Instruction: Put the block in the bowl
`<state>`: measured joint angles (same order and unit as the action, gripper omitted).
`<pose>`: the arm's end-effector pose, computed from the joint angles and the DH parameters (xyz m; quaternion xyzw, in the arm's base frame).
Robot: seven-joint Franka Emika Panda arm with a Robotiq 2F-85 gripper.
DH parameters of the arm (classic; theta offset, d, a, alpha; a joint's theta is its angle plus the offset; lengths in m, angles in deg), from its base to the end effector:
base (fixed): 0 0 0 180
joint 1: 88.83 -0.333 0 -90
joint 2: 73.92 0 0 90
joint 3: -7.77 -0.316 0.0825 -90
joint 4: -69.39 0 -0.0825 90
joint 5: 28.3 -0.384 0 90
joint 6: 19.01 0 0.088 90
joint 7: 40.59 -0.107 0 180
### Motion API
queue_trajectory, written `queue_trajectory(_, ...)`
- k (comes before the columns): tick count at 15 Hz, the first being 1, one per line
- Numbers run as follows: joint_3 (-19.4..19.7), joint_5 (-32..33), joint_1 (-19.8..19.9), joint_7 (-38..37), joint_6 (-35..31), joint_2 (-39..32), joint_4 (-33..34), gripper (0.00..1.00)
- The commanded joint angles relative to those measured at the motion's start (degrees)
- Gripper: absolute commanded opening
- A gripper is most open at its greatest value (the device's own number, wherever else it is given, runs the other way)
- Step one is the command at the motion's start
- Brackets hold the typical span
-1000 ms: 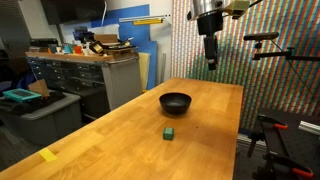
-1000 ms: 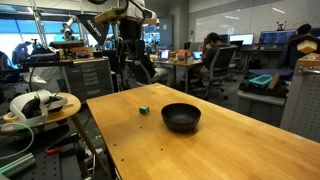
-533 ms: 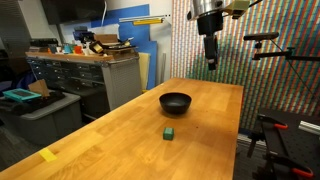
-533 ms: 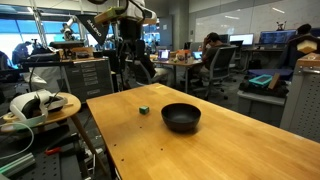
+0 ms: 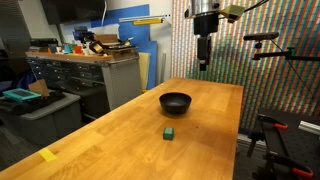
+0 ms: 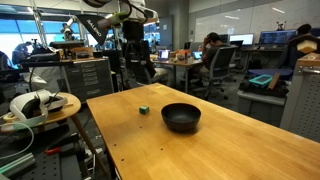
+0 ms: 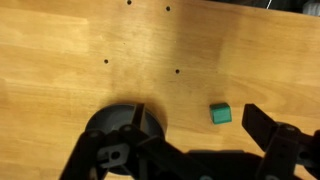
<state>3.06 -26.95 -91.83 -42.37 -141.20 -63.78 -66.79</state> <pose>0.4612 0.0616 0.3865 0.9976 0.0574 -0.0324 0.0197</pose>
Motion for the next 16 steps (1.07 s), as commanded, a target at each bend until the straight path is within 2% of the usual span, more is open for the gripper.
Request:
queue_trajectory(1, -1.4, 1.7, -1.0, -2.8, -6.1, -1.0, -0.7, 1.00)
queue_trajectory(8, -5.0, 6.4, -3.4, -9.1, -11.7, -7.5, 1.2, 1.00)
queue_trajectory(10, -5.7, 9.5, -4.1, -12.2, -13.5, -9.8, 2.0, 1.00)
queue_trajectory(12, -5.8, 12.9, -4.8, -15.3, -15.6, -12.3, 3.2, 1.00)
queue_trajectory(16, -5.1, 15.5, -6.3, -15.4, -18.2, -18.3, 6.7, 1.00)
